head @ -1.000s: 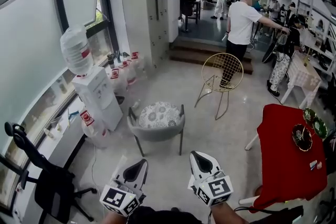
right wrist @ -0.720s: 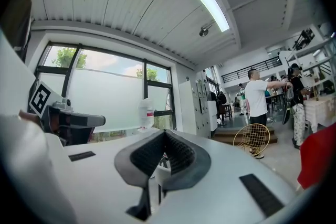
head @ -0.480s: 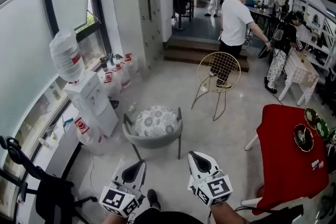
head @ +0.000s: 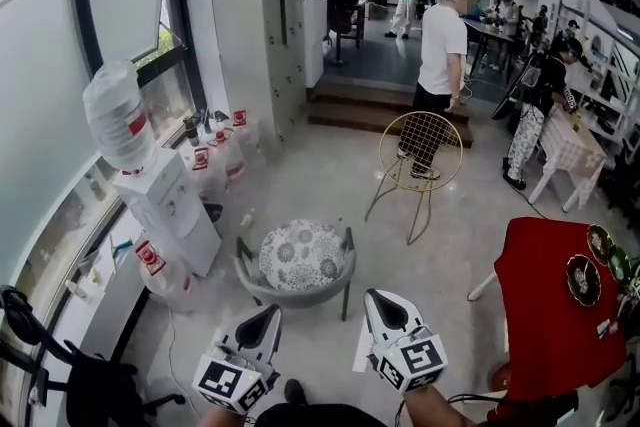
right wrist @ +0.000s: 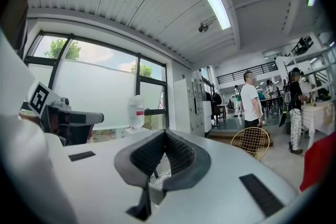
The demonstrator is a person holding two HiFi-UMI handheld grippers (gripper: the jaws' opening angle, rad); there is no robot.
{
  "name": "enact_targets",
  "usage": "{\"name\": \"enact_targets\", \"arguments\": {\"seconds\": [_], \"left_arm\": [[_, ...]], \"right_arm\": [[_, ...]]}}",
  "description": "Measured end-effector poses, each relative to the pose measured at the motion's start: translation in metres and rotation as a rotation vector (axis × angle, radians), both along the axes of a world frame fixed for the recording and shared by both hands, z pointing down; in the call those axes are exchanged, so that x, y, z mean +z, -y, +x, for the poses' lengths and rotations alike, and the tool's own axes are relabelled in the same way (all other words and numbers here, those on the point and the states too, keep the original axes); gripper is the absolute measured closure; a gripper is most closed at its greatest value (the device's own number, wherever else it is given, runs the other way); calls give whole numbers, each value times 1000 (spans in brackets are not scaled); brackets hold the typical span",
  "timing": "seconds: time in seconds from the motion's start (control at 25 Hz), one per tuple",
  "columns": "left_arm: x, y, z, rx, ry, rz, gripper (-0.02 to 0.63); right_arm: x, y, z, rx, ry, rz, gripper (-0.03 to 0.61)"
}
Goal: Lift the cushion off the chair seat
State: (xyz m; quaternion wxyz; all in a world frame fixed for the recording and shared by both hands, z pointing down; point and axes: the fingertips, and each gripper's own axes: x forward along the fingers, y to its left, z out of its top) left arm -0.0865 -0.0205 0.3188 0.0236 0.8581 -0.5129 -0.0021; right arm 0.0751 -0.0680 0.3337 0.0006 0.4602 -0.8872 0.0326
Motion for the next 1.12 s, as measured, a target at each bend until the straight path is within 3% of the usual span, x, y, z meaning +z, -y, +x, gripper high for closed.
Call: {"name": "enact_targets", "arguments": {"seconds": [0.64,1.12], "left_arm": [[5,96,-82,84,0,-28,606],[13,149,-80,78,-20,-41,606]], "right_arm": [[-3,98,-78,58,-8,-18,572],[5,141,-73,57,-18,-44,572]]}}
